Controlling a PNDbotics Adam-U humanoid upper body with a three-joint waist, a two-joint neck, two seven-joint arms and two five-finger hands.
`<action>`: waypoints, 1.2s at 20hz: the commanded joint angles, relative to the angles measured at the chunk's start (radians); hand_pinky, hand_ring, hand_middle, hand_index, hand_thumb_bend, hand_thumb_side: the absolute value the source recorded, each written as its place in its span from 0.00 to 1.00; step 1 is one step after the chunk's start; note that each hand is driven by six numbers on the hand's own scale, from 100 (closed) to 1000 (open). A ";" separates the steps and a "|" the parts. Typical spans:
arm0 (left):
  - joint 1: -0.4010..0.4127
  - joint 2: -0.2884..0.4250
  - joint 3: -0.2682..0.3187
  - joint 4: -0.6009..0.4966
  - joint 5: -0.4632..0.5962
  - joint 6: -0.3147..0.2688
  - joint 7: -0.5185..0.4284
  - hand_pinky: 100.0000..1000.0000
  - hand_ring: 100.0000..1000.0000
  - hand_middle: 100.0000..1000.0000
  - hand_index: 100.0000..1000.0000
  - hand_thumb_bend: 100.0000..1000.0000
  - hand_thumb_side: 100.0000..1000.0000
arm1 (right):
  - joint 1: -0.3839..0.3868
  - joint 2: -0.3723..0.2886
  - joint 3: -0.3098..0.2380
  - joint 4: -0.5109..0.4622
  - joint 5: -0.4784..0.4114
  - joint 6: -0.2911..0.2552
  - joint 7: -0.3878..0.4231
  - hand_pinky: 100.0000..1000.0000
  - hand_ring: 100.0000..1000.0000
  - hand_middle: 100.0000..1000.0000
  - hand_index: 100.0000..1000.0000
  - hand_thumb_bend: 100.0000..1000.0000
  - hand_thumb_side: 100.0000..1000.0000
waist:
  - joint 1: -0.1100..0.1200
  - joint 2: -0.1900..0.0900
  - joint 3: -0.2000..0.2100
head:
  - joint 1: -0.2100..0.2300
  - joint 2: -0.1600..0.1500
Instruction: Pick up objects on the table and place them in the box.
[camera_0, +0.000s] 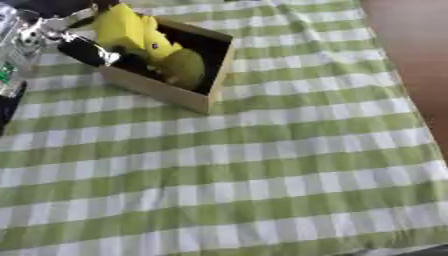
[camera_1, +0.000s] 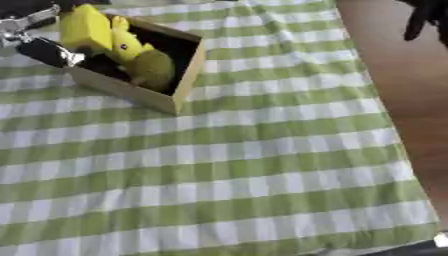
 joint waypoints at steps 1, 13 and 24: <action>-0.024 0.010 0.016 -0.007 -0.029 0.020 0.043 0.88 0.93 0.81 0.98 0.35 0.85 | -0.008 -0.017 -0.010 -0.014 -0.003 0.004 0.001 1.00 1.00 0.40 0.89 0.00 0.47 | -0.014 -0.011 -0.002 | -0.001 -0.009; -0.029 0.010 0.009 -0.029 -0.015 0.045 0.089 0.89 0.96 0.82 1.00 0.35 0.80 | -0.003 -0.017 -0.012 -0.009 0.002 0.007 0.006 1.00 1.00 0.39 0.89 0.00 0.47 | -0.010 -0.013 0.000 | -0.003 -0.006; 0.047 0.113 0.064 -0.439 0.379 0.133 0.146 0.80 0.87 0.74 0.89 0.00 0.43 | 0.008 -0.021 -0.023 -0.018 -0.006 0.003 -0.012 1.00 1.00 0.40 0.88 0.00 0.47 | -0.009 -0.020 0.012 | -0.015 0.009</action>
